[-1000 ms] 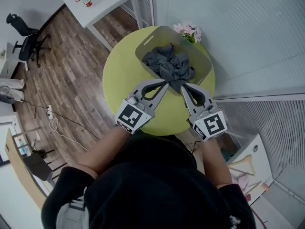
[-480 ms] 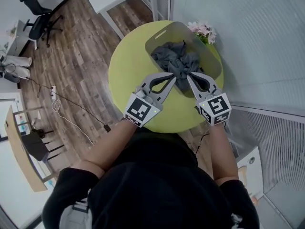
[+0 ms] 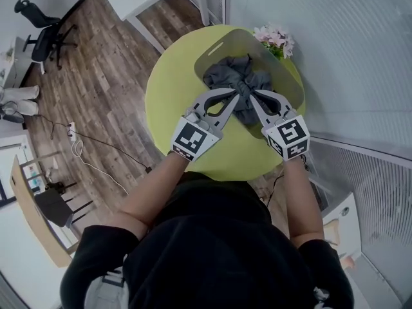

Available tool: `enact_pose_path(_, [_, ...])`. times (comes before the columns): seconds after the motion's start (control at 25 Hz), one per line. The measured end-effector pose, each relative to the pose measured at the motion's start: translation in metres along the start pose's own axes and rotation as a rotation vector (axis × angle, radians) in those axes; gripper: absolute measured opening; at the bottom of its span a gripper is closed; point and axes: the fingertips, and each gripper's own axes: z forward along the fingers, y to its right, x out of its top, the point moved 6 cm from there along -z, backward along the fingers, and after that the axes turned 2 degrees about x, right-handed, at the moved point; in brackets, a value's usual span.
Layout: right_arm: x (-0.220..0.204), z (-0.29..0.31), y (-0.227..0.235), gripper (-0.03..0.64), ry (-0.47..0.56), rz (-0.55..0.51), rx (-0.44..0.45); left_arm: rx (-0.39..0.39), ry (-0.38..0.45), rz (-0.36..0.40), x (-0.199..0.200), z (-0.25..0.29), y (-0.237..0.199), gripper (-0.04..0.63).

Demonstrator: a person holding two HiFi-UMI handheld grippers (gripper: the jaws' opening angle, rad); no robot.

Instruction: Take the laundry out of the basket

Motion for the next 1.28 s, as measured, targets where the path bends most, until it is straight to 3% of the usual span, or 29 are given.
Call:
enact_pose_path(0.28, [-0.011, 0.023, 0.014, 0.025, -0.040, 0.014, -0.012, -0.020, -0.025, -0.020, -0.017, 0.023, -0.024, 0.009])
enact_pose_path(0.96, [-0.095, 0.092, 0.061, 0.035, -0.388, 0.035, 0.036, -0.097, 0.011, 0.042, -0.028, 0.079, -0.062, 0.009])
enact_pose_path(1.28, [-0.147, 0.131, 0.075, 0.143, -0.573, 0.054, 0.110, -0.111, 0.041, 0.047, -0.037, 0.100, -0.077, 0.009])
